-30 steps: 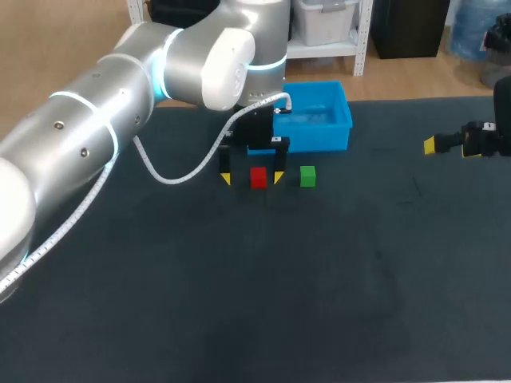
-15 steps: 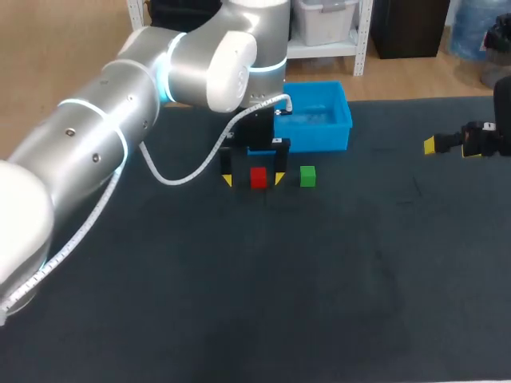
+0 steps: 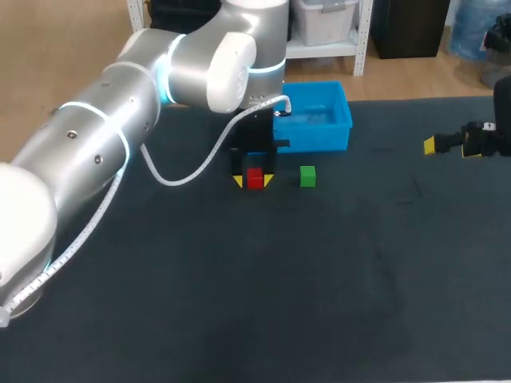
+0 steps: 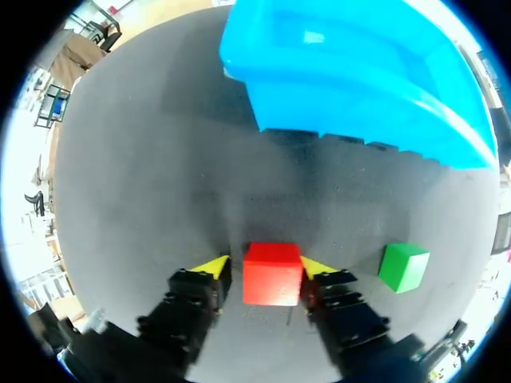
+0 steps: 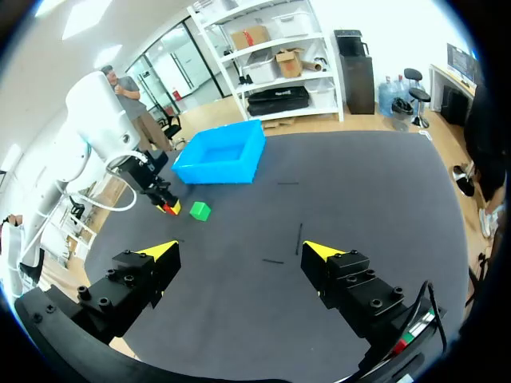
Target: Use the left arm to pick the red cube and place it into the blue plastic box first, then use the right arm to grasp the green cube and put it into the same blue plastic box after the first action is fully finished.
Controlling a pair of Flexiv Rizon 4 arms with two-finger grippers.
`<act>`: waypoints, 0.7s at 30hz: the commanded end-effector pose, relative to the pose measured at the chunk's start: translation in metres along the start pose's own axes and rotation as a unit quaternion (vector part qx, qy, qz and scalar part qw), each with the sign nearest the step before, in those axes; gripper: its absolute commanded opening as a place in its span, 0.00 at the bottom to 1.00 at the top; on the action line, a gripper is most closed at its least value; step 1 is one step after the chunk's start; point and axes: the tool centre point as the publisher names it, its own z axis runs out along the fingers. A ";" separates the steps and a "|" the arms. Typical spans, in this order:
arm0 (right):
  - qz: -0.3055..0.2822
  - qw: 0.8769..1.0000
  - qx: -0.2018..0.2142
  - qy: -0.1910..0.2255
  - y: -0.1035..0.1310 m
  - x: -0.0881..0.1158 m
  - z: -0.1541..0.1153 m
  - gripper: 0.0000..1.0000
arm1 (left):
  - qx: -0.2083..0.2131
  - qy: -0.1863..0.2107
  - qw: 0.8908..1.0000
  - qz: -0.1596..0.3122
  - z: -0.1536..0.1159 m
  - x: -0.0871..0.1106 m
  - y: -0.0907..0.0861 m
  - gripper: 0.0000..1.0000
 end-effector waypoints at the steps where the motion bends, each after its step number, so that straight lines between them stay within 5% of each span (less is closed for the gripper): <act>1: 0.000 1.000 0.000 0.000 0.000 0.000 0.000 1.00 | -0.005 0.010 1.000 0.002 -0.001 -0.007 -0.005 0.00; 21: 0.000 1.000 0.000 0.000 0.000 0.000 0.000 1.00 | 0.000 -0.014 1.000 0.024 -0.034 0.002 0.002 0.00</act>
